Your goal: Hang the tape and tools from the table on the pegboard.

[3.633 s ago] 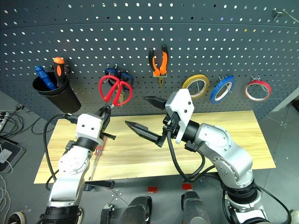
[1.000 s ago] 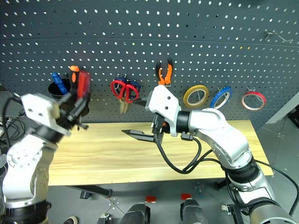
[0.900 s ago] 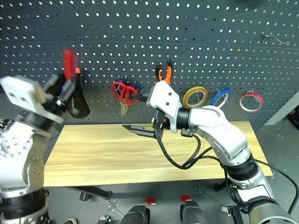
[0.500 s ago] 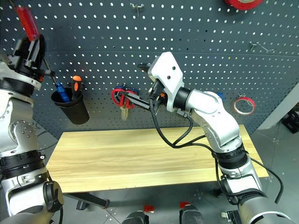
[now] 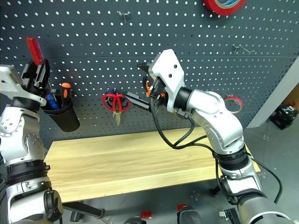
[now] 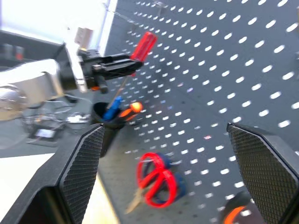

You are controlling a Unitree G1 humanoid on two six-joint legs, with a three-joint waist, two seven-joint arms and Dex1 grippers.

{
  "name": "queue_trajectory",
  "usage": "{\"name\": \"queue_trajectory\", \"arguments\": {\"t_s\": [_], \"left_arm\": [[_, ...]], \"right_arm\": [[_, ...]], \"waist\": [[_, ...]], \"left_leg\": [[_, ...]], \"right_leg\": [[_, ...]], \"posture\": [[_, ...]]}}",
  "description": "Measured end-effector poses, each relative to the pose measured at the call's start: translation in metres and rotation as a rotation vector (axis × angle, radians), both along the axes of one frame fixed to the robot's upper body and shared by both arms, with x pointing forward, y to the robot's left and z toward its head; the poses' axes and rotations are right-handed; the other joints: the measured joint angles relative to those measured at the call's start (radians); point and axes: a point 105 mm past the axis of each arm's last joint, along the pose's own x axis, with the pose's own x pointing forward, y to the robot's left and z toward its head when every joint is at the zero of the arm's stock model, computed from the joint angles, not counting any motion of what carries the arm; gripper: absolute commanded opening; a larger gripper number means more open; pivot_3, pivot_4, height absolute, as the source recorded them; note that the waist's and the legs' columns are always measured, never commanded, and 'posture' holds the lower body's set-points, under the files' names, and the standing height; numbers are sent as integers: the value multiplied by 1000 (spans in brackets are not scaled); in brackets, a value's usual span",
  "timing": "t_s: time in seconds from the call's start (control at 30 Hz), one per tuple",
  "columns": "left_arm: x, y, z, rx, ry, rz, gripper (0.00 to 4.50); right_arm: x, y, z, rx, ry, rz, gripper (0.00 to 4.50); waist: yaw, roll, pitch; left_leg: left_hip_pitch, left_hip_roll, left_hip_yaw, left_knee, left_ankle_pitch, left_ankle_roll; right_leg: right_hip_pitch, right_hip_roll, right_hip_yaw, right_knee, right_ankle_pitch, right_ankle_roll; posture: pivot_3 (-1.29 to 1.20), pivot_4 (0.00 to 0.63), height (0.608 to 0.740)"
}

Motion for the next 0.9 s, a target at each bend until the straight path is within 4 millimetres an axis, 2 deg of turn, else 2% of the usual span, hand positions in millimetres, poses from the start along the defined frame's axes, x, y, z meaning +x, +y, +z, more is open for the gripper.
{"name": "queue_trajectory", "arguments": {"t_s": [0.1,0.33,0.57,0.63,0.8,0.9], "left_arm": [[-1,4,-6,6,10,20,898],[2,9,-8,25,10,42,898],[5,10,-14,38,15,54,898],[4,12,-16,40,18,73,1638],[0,18,-36,-9,48,109,3106],[-6,21,-40,-26,41,145,4003]], "right_arm": [[-5,2,-5,-24,47,31,4500],[-2,4,-12,-63,75,25,4500],[-5,24,-20,-70,84,53,4500],[-6,29,-20,-66,81,63,4500],[-5,31,-23,-79,72,54,4500],[-5,30,-24,-85,71,55,4500]], "waist": [[1,0,0],[2,0,-1],[-9,0,-2],[-14,0,-2],[-20,0,-2],[-20,0,-3]], "left_leg": [[0,-1,-1,1,0,0],[0,-2,-1,1,0,0],[0,-2,-1,1,0,0],[0,-3,-2,1,0,0],[0,-5,-2,1,0,1],[0,-5,-2,1,0,1]], "right_leg": [[1,0,0,0,0,0],[1,-2,0,1,0,0],[1,-4,0,1,0,0],[1,-6,-1,1,0,0],[1,-9,-1,1,0,0],[1,-9,-1,1,0,0]], "posture": [[-79,23,740],[-85,25,740],[-91,33,740],[-91,33,740],[-90,33,740],[-82,37,740]]}}
